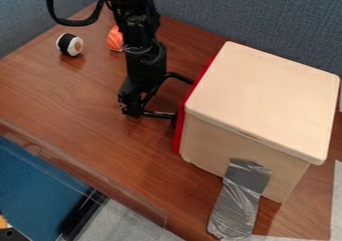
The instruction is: Close the drawer
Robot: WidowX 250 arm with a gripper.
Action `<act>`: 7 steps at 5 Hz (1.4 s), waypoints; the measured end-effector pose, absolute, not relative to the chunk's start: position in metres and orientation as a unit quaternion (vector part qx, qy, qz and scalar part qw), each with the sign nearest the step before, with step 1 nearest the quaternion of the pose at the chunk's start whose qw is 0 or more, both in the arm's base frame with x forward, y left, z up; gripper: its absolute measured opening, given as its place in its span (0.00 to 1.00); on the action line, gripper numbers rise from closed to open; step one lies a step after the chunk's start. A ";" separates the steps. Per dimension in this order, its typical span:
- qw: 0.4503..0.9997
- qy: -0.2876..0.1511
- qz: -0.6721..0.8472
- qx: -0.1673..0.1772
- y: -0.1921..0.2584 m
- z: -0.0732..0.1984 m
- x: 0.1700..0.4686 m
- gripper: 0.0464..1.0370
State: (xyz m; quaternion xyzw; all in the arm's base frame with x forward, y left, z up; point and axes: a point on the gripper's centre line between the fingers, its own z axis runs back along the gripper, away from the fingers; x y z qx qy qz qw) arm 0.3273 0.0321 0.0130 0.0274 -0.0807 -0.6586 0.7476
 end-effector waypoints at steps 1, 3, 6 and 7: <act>0.745 -0.081 -0.661 0.028 0.023 0.013 0.328 0.96; 0.743 -0.079 -0.664 0.023 0.012 0.013 0.329 0.96; 0.790 -0.111 -0.602 0.031 0.090 0.049 0.356 0.96; 0.829 -0.109 -0.548 0.014 0.128 0.063 0.355 0.96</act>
